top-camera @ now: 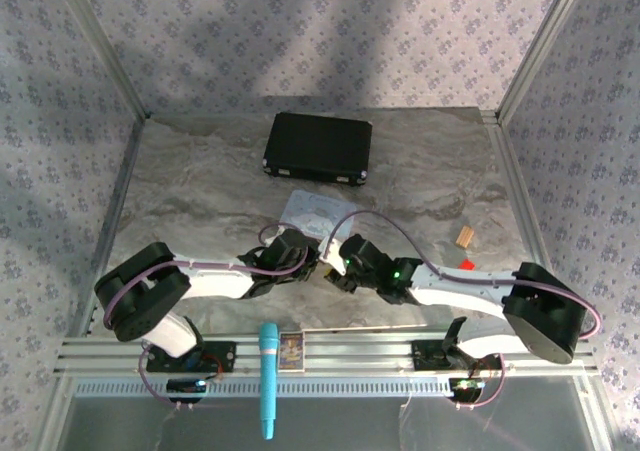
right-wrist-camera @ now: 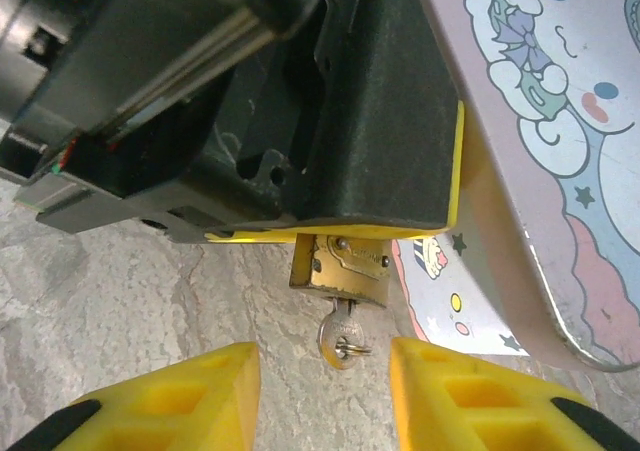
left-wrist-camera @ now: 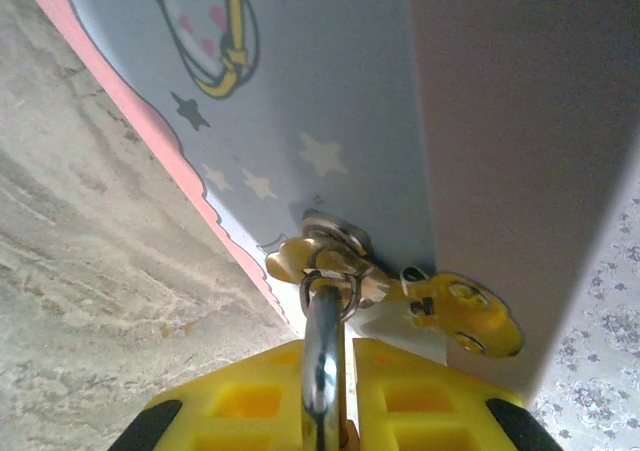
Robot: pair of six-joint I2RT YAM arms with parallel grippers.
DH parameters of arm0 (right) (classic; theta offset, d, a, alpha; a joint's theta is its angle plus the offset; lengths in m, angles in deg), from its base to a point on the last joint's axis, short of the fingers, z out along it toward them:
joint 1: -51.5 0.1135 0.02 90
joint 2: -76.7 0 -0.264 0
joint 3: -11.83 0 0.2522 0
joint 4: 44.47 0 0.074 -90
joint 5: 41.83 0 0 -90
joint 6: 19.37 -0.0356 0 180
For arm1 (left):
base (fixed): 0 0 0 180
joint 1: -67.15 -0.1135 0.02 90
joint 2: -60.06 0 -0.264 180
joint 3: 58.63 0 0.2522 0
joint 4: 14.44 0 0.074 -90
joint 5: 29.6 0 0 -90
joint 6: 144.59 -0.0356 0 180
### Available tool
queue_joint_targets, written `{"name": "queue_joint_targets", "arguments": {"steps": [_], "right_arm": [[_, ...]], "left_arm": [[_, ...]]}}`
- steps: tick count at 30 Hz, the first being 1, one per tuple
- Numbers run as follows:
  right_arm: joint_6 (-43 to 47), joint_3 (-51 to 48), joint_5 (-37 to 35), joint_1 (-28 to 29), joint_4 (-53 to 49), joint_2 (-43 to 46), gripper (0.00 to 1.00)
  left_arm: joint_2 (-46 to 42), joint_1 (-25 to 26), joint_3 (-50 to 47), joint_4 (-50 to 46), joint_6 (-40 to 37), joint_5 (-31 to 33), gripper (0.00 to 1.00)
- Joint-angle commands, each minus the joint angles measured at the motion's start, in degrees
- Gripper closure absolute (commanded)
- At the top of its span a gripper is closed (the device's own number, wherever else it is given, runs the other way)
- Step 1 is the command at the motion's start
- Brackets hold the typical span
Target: Unlock the padlock with the key
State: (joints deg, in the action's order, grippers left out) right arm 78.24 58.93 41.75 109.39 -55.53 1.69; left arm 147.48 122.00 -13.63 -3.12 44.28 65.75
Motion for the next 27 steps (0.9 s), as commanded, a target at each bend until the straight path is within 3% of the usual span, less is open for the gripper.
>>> {"name": "queue_joint_targets", "arguments": {"steps": [1, 10, 21, 27], "right_arm": [[0.64, 0.39, -0.93, -0.17, 1.97, -1.23, 0.71], [-1.08, -0.38, 0.80, -2.28, 4.81, -2.37, 0.76], [-4.59, -3.19, 9.51, -6.76, 9.17, -0.84, 0.92], [-8.02, -4.38, 15.09, -9.93, 10.32, -0.76, 0.93]], "left_arm": [[-2.50, 0.13, 0.20, 1.57, -0.82, -0.96, 1.00], [-2.51, 0.19, 0.11, 1.95, -0.87, -1.32, 1.00], [-2.58, 0.18, -0.22, 2.43, -0.65, -1.73, 1.00], [-2.45, 0.30, -0.03, 2.54, -0.70, -2.14, 1.00]]}}
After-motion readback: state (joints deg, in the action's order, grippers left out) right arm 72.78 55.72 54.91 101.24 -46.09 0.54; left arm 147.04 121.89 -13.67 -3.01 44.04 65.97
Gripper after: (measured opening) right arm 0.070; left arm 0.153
